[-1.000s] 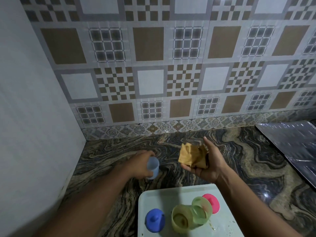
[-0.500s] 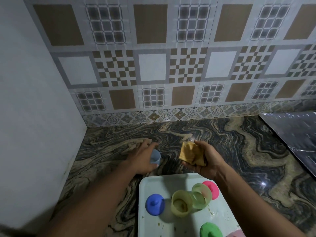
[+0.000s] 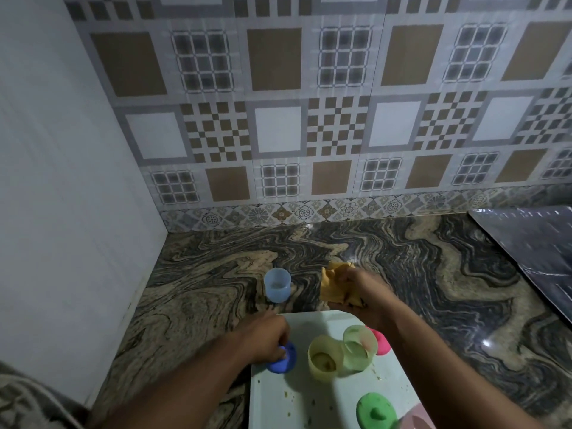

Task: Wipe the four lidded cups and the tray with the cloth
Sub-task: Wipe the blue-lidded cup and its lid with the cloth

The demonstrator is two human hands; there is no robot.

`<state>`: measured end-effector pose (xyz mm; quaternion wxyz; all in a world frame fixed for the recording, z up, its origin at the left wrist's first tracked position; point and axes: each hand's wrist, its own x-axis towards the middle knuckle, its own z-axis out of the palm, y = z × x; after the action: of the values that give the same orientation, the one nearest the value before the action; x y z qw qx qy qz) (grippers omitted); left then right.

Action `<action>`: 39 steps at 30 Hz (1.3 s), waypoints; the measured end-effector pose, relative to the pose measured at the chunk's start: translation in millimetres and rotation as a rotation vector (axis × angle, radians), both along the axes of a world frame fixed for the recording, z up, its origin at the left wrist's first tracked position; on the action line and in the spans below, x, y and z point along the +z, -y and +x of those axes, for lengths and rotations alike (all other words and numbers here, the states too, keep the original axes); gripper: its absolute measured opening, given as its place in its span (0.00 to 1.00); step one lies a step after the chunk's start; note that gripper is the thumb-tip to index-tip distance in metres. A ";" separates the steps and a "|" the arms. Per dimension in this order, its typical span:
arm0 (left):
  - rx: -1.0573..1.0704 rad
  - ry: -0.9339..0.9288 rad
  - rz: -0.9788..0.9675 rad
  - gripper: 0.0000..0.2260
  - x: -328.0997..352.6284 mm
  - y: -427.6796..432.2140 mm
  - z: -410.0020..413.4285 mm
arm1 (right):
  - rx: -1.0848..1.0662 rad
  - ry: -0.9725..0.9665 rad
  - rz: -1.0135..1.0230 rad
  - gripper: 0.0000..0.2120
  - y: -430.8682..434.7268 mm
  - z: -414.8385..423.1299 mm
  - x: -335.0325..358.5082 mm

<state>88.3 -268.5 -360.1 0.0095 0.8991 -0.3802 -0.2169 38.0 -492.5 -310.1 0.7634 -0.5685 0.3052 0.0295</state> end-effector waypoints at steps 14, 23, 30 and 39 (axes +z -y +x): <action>0.063 0.427 -0.732 0.07 59.0 15.2 40.1 | 0.304 0.576 -1.397 0.31 -42.9 -0.4 -12.4; 0.173 0.524 -0.853 0.09 53.1 4.2 42.6 | -0.081 0.460 -0.492 0.17 -37.4 0.6 -13.1; 0.202 0.570 -0.994 0.08 64.9 34.3 26.2 | -0.077 0.324 0.534 0.32 -52.7 12.0 37.1; 0.228 0.502 -1.038 0.09 86.0 34.6 32.1 | 0.070 0.422 -0.173 0.20 -41.1 14.1 27.2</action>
<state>120.5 -303.1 -274.1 0.3818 0.8358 -0.3280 0.2195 52.1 -451.4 -282.8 0.7573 -0.6355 0.1201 -0.0901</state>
